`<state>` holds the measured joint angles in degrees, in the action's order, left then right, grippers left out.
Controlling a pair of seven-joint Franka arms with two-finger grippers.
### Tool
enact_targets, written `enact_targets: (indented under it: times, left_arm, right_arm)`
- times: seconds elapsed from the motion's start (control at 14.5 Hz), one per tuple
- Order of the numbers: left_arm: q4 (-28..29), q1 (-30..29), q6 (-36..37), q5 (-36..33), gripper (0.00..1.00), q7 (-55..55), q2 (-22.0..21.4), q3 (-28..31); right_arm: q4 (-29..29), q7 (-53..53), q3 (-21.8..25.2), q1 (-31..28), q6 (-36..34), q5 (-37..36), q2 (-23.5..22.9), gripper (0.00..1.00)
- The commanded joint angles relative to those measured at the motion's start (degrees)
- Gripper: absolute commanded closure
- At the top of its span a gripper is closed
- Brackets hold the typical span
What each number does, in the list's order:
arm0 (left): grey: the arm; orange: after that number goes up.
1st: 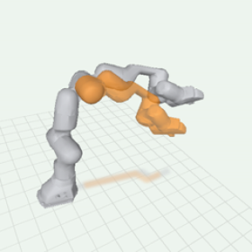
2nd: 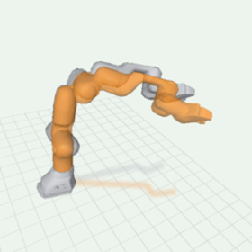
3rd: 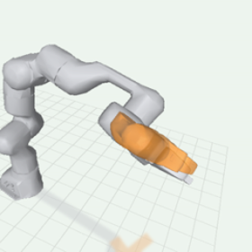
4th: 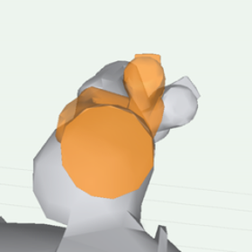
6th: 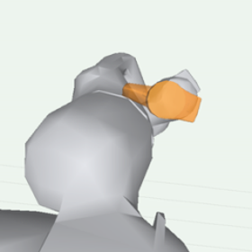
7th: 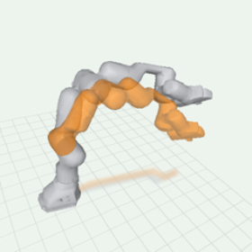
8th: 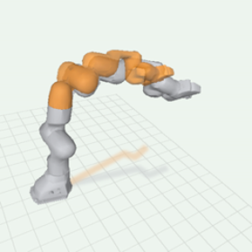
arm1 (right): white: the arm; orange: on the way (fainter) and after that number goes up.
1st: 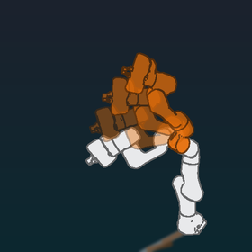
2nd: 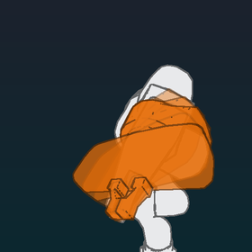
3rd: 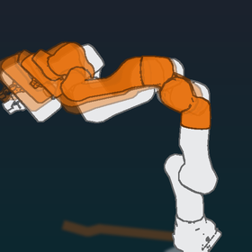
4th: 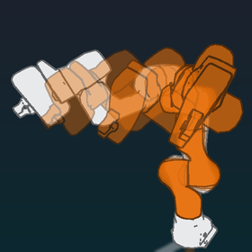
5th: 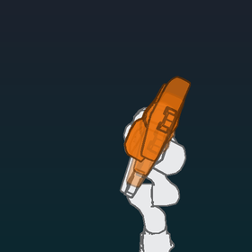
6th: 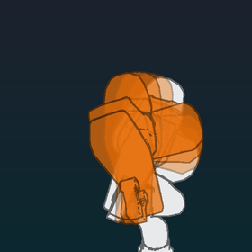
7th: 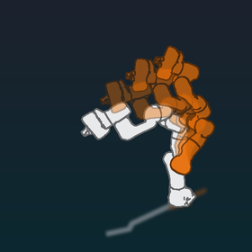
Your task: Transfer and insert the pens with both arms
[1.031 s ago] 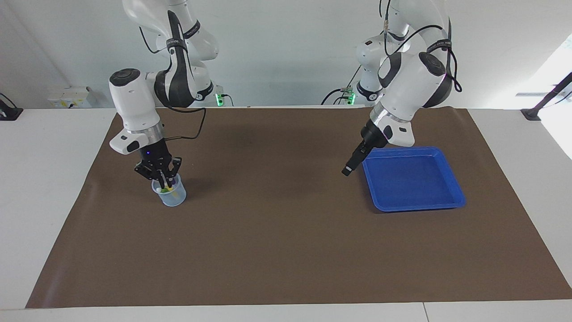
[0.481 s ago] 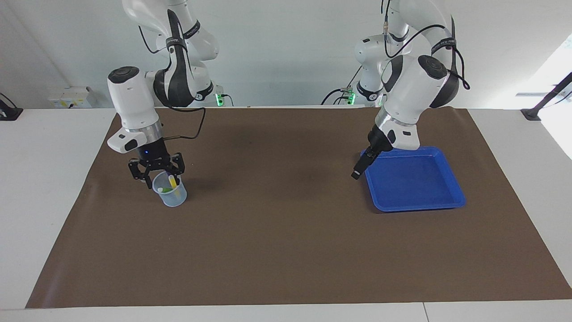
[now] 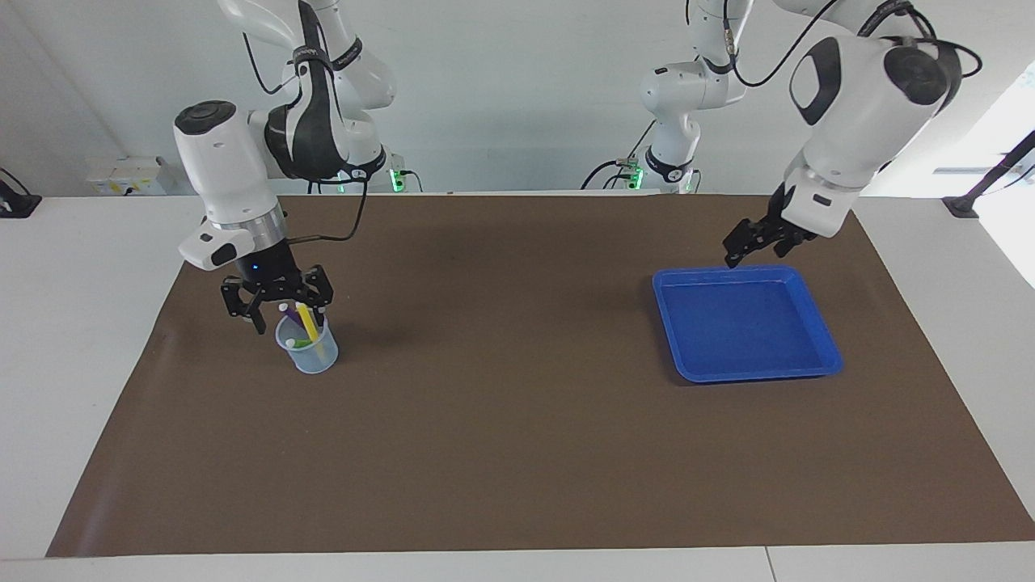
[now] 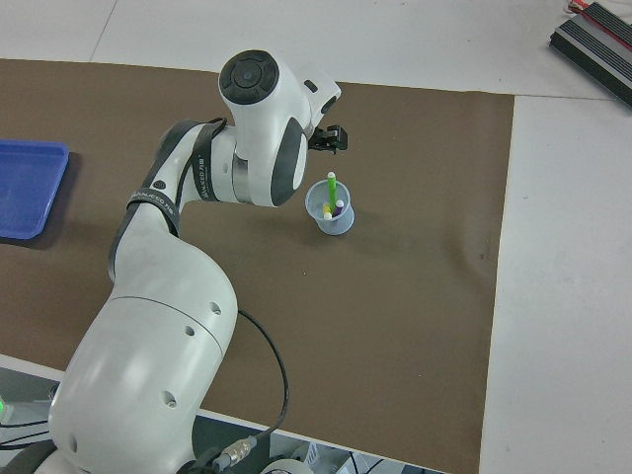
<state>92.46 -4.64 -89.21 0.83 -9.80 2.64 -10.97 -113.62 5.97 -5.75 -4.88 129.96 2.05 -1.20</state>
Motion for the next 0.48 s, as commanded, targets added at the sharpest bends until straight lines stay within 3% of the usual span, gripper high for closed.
enact_targets:
  times: [0.0,0.21,0.41]
  left_arm:
    - [-5.0,3.1,7.9,-4.9,0.0,8.4,0.3,2.0]
    - [-7.7,6.8,12.5,-7.6,0.0,13.6,0.3,4.1]
    - [-4.3,7.6,6.5,-4.9,0.0,12.9,-1.6,5.2]
  right_arm:
    - [7.6,-2.2,-0.1,-0.8,-9.8,-0.2,-0.9,0.0]
    - [13.8,-3.8,0.1,-1.0,-18.8,-0.3,-1.6,0.0]
    - [18.2,-6.3,0.2,-1.0,-25.1,-0.9,-2.4,0.0]
